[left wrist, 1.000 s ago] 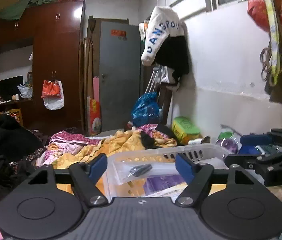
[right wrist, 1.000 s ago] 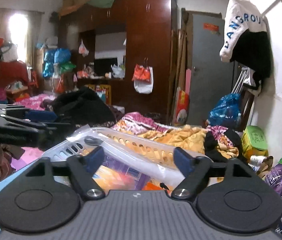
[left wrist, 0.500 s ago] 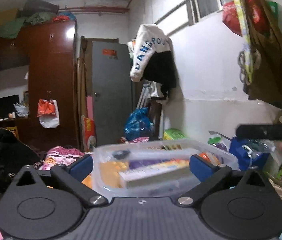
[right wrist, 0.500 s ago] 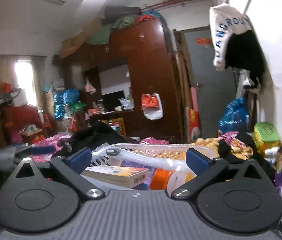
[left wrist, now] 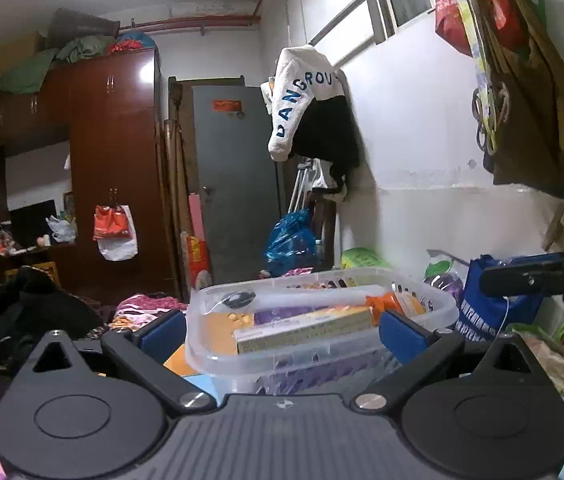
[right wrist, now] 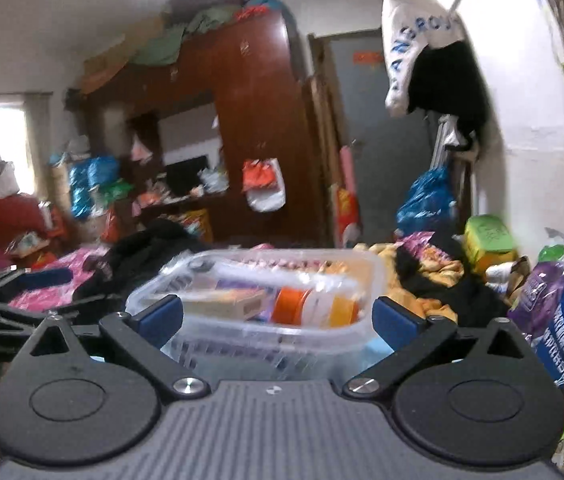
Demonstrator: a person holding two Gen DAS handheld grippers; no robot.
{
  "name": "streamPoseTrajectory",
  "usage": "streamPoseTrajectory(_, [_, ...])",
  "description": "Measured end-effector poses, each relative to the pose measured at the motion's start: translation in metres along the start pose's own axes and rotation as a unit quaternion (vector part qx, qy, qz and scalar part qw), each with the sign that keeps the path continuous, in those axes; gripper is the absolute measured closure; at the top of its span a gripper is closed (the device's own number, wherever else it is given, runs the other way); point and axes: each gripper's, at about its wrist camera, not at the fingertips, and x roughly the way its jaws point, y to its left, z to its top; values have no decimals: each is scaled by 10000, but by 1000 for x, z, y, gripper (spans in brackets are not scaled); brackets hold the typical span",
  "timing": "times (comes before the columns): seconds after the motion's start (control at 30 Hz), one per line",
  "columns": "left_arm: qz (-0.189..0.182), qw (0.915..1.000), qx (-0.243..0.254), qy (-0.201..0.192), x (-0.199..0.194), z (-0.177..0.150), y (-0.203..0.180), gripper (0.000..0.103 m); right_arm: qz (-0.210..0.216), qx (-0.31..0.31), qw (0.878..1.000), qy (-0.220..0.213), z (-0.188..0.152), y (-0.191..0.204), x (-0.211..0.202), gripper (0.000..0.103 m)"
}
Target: Organize objects
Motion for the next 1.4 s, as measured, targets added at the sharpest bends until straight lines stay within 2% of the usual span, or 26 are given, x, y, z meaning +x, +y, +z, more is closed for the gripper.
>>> streamPoseTrajectory(0.1, [137, 9999, 85, -34, -8, -2, -7, 0, -198, -226, 9995, 57, -8, 9, 0, 0])
streamPoseTrajectory(0.2, [210, 9996, 196, 53, -10, -4, -17, 0, -42, -297, 9993, 227, -13, 16, 0, 0])
streamPoseTrajectory(0.3, [167, 9997, 130, 99, -17, -8, -20, 0, 3, -349, 9992, 196, -24, 22, -7, 0])
streamPoseTrajectory(0.43, [19, 9999, 27, 137, -29, -18, -19, 0, -137, -422, 9989, 136, -37, 30, -16, 0])
streamPoseTrajectory(0.63, [-26, 9991, -368, 222, -46, -40, -6, 0, -123, -33, 9999, 61, -57, 16, -25, 0])
streamPoseTrajectory(0.73, [39, 9990, -360, 260, -49, -46, -6, 0, -27, 151, 9999, 54, -63, 8, -30, 0])
streamPoseTrajectory(0.83, [63, 9991, -332, 266, -52, -47, -9, 0, -170, 78, 9998, 20, -64, 9, -33, 0])
streamPoseTrajectory(1.1, [36, 9994, -270, 233, -57, -47, -16, 0, -197, -138, 9997, 28, -67, 20, -35, 0])
streamPoseTrajectory(1.4, [18, 9992, -286, 274, -56, -50, -18, 0, -213, -113, 9997, 44, -69, 21, -36, 0])
